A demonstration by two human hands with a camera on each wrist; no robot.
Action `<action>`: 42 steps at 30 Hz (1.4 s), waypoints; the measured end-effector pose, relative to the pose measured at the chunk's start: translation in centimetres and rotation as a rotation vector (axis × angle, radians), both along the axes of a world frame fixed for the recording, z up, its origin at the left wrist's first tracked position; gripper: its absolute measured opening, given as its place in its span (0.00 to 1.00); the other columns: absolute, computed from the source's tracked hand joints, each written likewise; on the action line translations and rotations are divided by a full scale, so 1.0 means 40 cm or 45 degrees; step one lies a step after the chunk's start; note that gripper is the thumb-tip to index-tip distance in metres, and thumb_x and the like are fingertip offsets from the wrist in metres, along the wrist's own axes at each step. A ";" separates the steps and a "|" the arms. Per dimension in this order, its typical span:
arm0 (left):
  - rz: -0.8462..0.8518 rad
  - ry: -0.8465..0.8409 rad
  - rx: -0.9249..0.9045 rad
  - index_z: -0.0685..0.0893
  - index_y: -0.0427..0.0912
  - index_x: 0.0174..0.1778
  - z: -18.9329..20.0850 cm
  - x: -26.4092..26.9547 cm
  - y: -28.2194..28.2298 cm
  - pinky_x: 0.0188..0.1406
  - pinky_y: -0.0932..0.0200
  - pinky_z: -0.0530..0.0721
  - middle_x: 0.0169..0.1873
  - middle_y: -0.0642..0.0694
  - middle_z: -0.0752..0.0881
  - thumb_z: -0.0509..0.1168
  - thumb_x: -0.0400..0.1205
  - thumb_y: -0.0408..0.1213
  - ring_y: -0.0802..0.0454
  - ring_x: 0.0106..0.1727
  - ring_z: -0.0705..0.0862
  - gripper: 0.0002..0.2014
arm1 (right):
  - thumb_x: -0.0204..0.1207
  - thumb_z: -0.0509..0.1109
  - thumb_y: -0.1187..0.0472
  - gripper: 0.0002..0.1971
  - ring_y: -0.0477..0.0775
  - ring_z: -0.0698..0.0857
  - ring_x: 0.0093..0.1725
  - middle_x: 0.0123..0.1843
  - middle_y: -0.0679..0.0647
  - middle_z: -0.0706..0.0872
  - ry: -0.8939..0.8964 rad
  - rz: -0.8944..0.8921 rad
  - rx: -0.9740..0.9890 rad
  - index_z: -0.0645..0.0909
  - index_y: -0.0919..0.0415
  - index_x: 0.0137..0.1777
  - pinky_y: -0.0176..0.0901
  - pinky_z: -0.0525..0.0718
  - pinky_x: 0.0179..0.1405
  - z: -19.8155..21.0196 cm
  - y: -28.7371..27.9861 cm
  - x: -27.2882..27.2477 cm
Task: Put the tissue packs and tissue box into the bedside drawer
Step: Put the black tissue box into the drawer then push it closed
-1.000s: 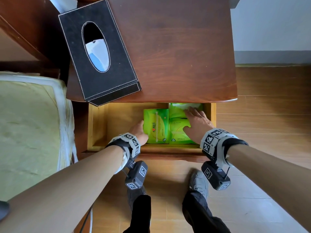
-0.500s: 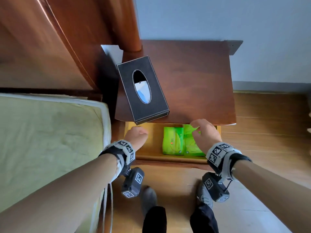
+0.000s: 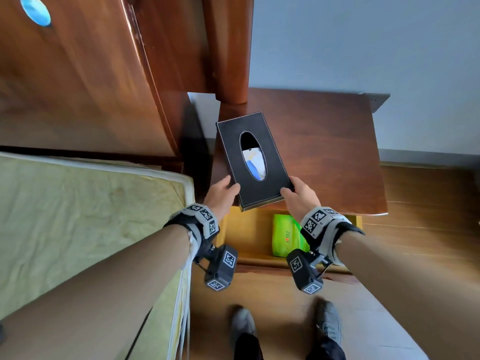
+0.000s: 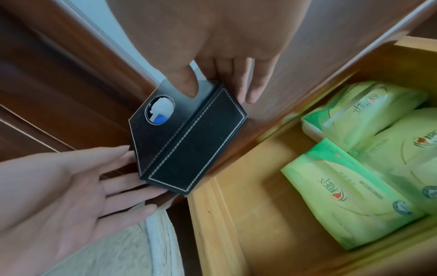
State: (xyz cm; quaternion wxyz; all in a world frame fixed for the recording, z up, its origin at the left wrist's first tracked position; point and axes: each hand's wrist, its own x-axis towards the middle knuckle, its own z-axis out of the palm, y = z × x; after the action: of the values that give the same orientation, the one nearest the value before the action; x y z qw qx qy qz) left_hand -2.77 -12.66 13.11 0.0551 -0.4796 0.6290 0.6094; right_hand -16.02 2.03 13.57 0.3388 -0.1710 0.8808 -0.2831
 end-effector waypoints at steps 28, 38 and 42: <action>-0.151 -0.120 0.171 0.59 0.55 0.85 0.125 0.330 0.245 0.70 0.42 0.79 0.82 0.47 0.66 0.61 0.86 0.49 0.37 0.74 0.76 0.31 | 0.76 0.71 0.41 0.39 0.58 0.90 0.55 0.56 0.54 0.90 -0.535 0.033 -0.226 0.56 0.47 0.82 0.54 0.88 0.51 -0.009 0.288 0.301; -0.056 -0.228 0.375 0.56 0.54 0.86 0.115 0.454 0.379 0.77 0.37 0.71 0.85 0.45 0.61 0.59 0.87 0.51 0.30 0.79 0.70 0.32 | 0.77 0.69 0.40 0.43 0.55 0.88 0.42 0.48 0.55 0.92 -0.710 0.071 -0.165 0.48 0.43 0.86 0.52 0.86 0.50 -0.043 0.413 0.401; -0.021 -0.244 0.398 0.57 0.57 0.85 0.078 0.434 0.348 0.76 0.38 0.72 0.84 0.47 0.63 0.58 0.87 0.53 0.29 0.73 0.77 0.30 | 0.79 0.67 0.41 0.41 0.53 0.84 0.39 0.49 0.57 0.89 -0.695 0.003 -0.127 0.50 0.46 0.87 0.45 0.85 0.43 -0.074 0.373 0.382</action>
State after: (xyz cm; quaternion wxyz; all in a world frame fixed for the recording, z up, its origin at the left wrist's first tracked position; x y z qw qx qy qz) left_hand 14.57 1.26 16.24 0.1937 -0.5159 0.5223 0.6508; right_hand -0.74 16.94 10.61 0.5551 -0.1059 0.7417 -0.3612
